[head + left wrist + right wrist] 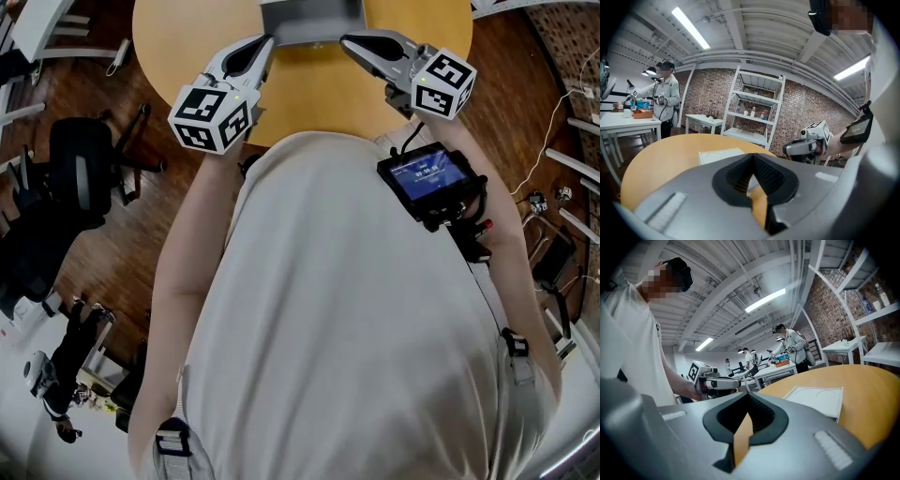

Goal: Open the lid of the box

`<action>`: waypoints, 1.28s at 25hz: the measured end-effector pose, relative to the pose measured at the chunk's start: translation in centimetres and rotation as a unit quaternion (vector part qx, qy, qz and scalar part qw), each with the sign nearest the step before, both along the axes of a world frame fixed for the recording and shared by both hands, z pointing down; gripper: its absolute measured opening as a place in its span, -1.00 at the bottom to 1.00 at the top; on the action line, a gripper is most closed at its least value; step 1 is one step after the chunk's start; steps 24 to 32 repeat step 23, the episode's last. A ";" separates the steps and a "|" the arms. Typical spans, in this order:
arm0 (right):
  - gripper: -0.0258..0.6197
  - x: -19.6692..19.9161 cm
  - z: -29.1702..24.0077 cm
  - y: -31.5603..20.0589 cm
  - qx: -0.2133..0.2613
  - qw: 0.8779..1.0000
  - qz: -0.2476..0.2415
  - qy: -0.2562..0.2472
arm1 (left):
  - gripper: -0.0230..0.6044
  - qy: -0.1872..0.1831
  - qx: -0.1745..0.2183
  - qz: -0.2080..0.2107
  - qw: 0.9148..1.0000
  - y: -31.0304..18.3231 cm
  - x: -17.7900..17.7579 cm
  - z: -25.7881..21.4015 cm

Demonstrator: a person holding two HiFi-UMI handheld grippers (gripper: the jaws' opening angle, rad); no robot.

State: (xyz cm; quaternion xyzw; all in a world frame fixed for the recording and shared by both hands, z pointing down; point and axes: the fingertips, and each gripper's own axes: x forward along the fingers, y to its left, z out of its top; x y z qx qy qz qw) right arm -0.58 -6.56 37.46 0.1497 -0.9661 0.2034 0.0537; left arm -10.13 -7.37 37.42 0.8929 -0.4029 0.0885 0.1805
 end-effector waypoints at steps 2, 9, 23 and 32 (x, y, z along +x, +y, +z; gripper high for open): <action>-0.92 -0.1 -0.2 0.0 0.001 1.000 -0.003 0.000 | -0.93 0.001 0.000 -0.002 1.000 0.1 0.0 -0.1; -0.92 -0.4 -0.2 0.1 0.003 1.000 -0.007 0.005 | -0.93 0.003 0.000 -0.005 1.000 0.2 -0.2 -0.1; -0.92 -0.3 0.1 0.1 0.008 1.000 0.000 0.011 | -0.93 0.003 -0.001 0.000 1.000 0.1 -0.1 0.1; -0.92 -0.3 0.1 0.1 0.008 1.000 0.000 0.011 | -0.93 0.003 -0.001 0.000 1.000 0.1 -0.1 0.1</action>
